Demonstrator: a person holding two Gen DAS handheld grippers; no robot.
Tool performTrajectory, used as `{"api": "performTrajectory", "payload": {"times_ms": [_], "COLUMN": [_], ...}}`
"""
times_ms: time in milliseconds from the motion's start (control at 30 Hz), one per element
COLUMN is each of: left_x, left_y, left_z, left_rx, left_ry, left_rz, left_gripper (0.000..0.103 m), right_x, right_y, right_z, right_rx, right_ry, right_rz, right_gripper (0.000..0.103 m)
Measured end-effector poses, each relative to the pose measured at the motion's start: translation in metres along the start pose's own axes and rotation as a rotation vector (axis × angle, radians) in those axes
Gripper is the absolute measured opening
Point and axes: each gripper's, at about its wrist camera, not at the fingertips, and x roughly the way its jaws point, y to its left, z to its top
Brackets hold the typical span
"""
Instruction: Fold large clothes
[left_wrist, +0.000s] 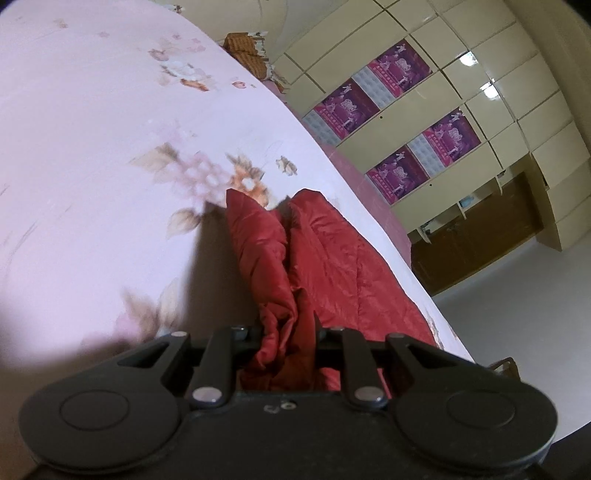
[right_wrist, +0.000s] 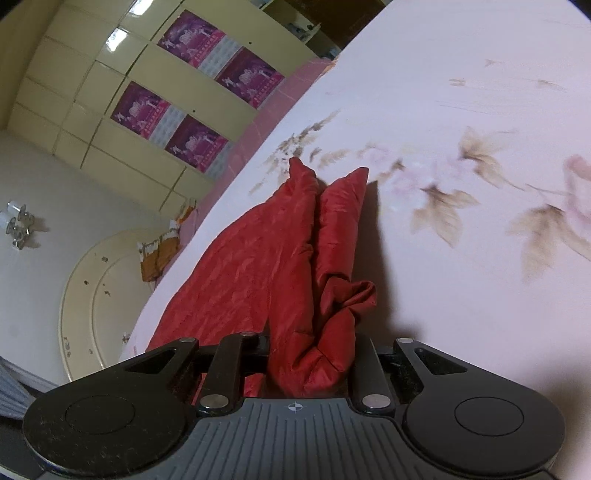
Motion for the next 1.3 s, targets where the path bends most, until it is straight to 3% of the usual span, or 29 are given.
{"api": "performTrajectory", "payload": {"times_ms": [233, 600, 867, 1167, 1233, 1300], "left_x": [-0.032, -0.069, -0.078, -0.08, -0.095, -0.114], "left_y": [0.013, 0.023, 0.041, 0.057, 0.064, 0.069], "left_z": [-0.028, -0.062, -0.087, -0.086, -0.08, -0.073], "left_rx": [-0.002, -0.016, -0.056, -0.036, -0.046, -0.035], "left_ry": [0.004, -0.018, -0.022, -0.035, -0.056, -0.104], "left_rz": [0.003, 0.002, 0.021, 0.012, 0.039, 0.123], "left_gripper": [0.018, 0.018, 0.018, 0.041, 0.048, 0.055], "right_x": [-0.037, -0.076, -0.082, -0.073, -0.085, -0.1], "right_y": [-0.017, -0.036, -0.052, -0.077, -0.083, -0.089], "right_z": [-0.027, -0.041, -0.05, -0.047, -0.043, -0.037], "right_rx": [0.004, -0.007, -0.004, 0.06, 0.048, 0.027], "right_ry": [0.011, 0.019, 0.045, 0.044, 0.001, -0.055], "right_rz": [-0.003, 0.025, 0.03, 0.041, 0.015, -0.027], "right_gripper": [0.018, 0.018, 0.018, 0.021, 0.036, 0.044]}}
